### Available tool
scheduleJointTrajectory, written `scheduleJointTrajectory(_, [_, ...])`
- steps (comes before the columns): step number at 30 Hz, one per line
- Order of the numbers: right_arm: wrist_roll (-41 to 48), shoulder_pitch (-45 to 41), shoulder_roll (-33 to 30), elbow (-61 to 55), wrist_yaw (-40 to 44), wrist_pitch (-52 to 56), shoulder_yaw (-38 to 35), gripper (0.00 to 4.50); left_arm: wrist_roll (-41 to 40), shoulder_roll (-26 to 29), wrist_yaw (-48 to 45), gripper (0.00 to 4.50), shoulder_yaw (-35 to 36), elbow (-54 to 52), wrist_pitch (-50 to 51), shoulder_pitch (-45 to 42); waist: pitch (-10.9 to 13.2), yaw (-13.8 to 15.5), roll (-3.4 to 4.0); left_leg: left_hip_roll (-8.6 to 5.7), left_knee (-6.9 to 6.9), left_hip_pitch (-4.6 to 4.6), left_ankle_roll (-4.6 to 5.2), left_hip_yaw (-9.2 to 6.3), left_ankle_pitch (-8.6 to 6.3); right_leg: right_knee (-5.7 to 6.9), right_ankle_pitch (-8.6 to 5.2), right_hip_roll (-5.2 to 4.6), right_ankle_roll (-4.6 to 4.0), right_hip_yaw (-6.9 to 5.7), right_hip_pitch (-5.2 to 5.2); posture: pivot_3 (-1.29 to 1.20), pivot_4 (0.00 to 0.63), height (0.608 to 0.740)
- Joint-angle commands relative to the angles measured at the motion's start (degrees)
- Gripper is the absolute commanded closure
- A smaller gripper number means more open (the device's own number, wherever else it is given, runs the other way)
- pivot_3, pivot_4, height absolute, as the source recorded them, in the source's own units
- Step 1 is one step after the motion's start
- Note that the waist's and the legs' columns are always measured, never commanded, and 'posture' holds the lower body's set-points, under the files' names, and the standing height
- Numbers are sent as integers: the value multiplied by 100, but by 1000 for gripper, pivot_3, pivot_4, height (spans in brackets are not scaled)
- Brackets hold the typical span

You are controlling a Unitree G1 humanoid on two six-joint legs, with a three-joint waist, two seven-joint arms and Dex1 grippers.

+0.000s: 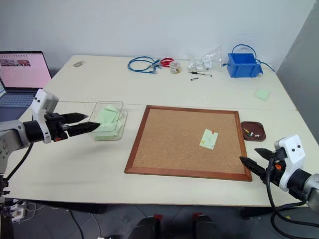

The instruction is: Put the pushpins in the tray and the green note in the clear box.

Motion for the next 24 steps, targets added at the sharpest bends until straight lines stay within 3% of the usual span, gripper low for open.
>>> scheduleJointTrajectory(1, [239, -105, -144, 40, 25, 50, -191, 997, -50, 89, -68, 506, 286, -265, -205, 87, 1, 0, -1, 1, -1, -1, 0, -1, 0, -3, 0, 1, 0, -1, 0, 0, 150, 740])
scheduleJointTrajectory(24, [476, -221, -88, 63, -419, -23, -98, 997, -243, -274, 251, 506, 75, -1096, 299, -91, 1, -11, 0, 6, -9, -1, 0, 5, 0, -22, 1, 5, -1, 4, 1, 0, 150, 740])
